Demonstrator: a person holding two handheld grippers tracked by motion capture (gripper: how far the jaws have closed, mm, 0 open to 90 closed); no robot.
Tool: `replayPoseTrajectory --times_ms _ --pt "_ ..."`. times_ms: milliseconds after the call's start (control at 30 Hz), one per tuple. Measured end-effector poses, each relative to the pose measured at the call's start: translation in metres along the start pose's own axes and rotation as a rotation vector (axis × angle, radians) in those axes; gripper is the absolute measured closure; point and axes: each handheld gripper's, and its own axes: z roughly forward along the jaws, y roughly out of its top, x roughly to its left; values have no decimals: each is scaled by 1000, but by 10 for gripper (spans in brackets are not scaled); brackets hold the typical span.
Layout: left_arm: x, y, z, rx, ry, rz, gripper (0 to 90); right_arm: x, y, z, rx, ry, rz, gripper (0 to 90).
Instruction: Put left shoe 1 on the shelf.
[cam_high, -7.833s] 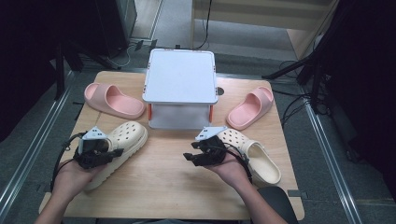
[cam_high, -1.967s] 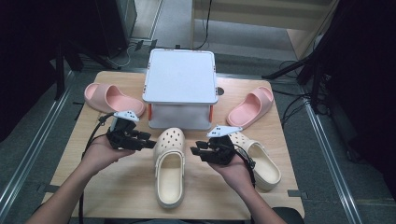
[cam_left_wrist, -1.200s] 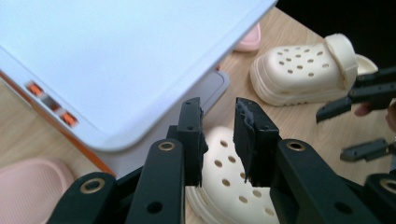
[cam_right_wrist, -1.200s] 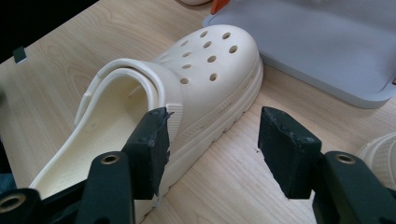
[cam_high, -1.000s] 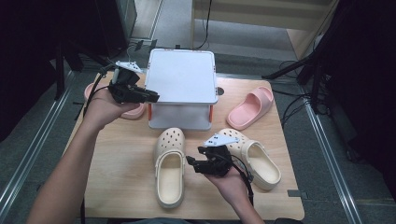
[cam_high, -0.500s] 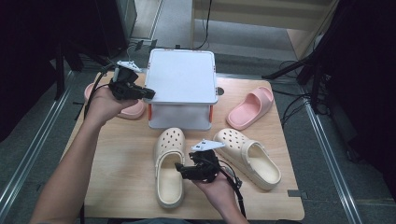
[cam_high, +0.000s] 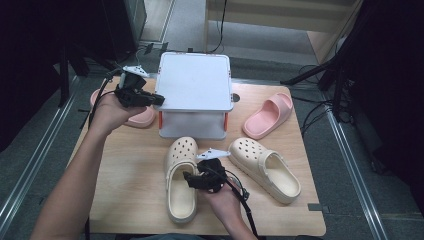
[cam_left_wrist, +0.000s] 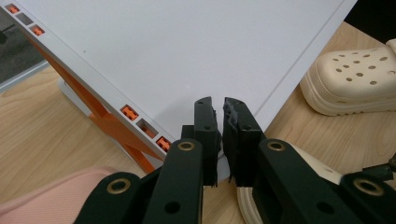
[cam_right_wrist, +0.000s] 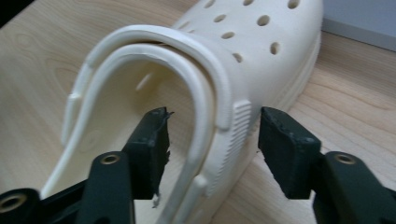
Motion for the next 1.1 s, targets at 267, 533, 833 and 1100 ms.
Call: replayPoseTrajectory --times_ms 267,533,833,1100 --pt "-1 0 0 -1 1 4 834 -5 3 1 5 -5 2 580" --pt "-1 1 1 -1 -2 1 828 -20 6 -8 -31 -22 28 759" --pt "-1 1 2 0 -9 4 824 -22 18 -11 -25 -26 17 778" --pt "-1 2 2 0 -9 3 822 -27 42 -13 -66 -40 23 779"
